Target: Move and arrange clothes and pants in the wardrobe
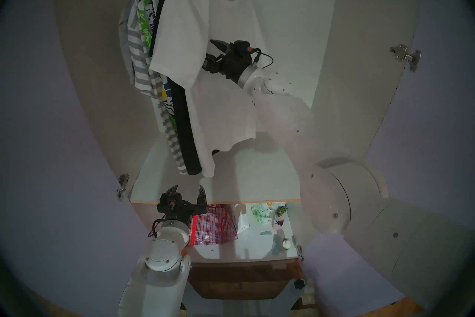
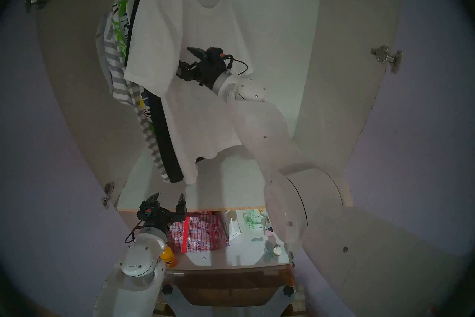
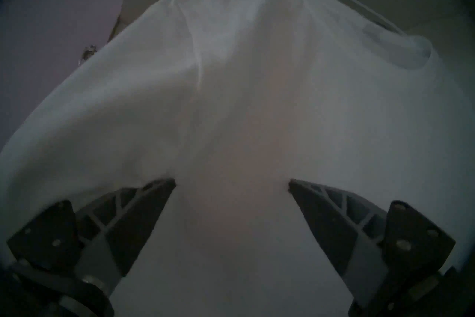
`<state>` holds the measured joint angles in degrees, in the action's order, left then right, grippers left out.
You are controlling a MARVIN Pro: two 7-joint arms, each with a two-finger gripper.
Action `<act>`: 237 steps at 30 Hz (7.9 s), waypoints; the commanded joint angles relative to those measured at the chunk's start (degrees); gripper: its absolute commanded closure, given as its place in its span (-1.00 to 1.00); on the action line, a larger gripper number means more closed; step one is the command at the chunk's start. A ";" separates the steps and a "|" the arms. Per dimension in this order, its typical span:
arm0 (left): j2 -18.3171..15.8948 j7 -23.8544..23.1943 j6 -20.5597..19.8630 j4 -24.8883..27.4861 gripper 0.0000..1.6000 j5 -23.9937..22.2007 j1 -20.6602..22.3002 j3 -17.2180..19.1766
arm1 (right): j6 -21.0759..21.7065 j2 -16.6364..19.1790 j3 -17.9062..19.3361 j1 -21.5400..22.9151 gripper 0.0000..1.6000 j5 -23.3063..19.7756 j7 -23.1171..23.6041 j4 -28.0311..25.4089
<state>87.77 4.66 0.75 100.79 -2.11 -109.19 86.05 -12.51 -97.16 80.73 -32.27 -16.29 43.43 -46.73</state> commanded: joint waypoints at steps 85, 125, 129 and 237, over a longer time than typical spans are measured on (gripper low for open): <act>-2.98 -21.22 -20.96 -2.76 -1.00 -18.01 22.03 -13.56 | 22.18 28.12 9.18 -58.06 -1.00 -16.02 -35.76 -56.93; 22.88 17.28 3.03 -48.48 -1.00 15.34 61.72 -13.88 | 22.53 27.98 9.26 -57.95 -1.00 -15.98 -35.65 -56.77; 20.21 13.11 0.71 -51.63 -1.00 16.51 66.40 -10.05 | 22.46 27.96 9.27 -57.97 -1.00 -15.96 -35.64 -56.81; -10.18 -20.20 21.44 -91.33 -1.00 -3.08 67.06 12.61 | 23.00 27.74 9.15 -57.88 -1.00 -15.97 -35.56 -54.77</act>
<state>78.80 -15.21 18.45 6.87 -4.19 -43.87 97.64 10.84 -69.45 89.72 -91.09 -32.24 7.73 -100.43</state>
